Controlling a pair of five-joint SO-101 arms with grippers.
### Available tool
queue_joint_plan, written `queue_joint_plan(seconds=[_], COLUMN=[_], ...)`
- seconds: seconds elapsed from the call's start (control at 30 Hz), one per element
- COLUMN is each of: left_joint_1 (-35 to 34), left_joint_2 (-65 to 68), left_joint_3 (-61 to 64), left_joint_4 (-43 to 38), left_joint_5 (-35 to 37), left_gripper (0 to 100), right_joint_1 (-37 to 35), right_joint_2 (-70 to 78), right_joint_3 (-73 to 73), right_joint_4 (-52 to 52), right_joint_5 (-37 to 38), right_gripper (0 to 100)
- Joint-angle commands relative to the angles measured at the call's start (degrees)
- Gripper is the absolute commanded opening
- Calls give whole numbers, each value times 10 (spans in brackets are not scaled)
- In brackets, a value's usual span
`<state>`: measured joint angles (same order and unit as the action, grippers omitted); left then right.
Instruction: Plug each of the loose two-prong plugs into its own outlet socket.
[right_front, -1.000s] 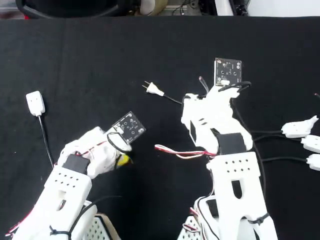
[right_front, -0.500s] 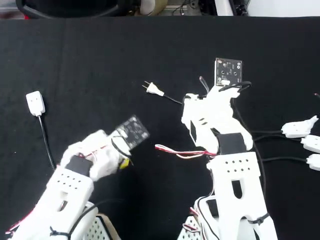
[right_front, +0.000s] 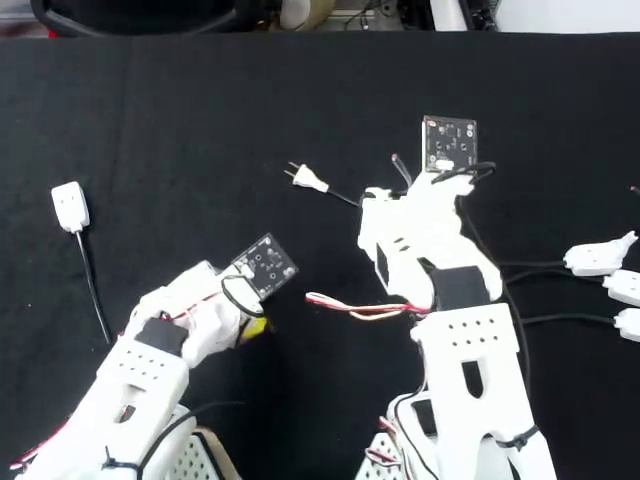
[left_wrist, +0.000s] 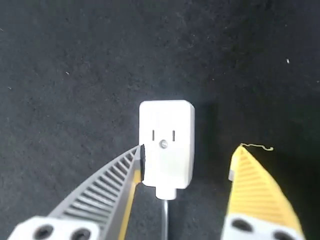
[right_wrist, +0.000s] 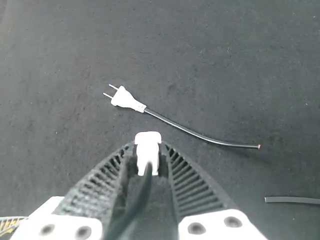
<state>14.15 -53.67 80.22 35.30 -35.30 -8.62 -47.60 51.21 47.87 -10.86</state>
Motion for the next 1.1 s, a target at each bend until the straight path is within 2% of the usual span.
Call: queue_joint_plan(seconds=[0.0, 0.13, 0.27, 0.37, 0.47, 0.63, 0.8, 1.07], left_joint_1=[-9, -10, -16, -44, -62, -68, -104, -108], left_joint_2=[69, 200, 310, 357, 366, 369, 370, 363], left_joint_3=[-51, -126, -217, -269, -296, -299, -306, -311], left_joint_4=[23, 34, 84, 104, 124, 128, 128, 129], left_joint_5=[-16, -15, -15, -15, -15, -17, -15, 9], left_gripper=[293, 293, 291, 248, 216, 219, 222, 224], right_joint_1=[-6, -6, -6, -6, -6, -6, -6, -5], right_joint_2=[0, 0, 0, 0, 0, 0, 0, 0], right_joint_3=[-17, -17, -17, -17, -17, -17, -17, -17], right_joint_4=[0, 0, 0, 0, 0, 0, 0, 0], right_joint_5=[6, 6, 6, 6, 6, 6, 6, 6], right_gripper=[12, 12, 12, 12, 12, 12, 12, 12])
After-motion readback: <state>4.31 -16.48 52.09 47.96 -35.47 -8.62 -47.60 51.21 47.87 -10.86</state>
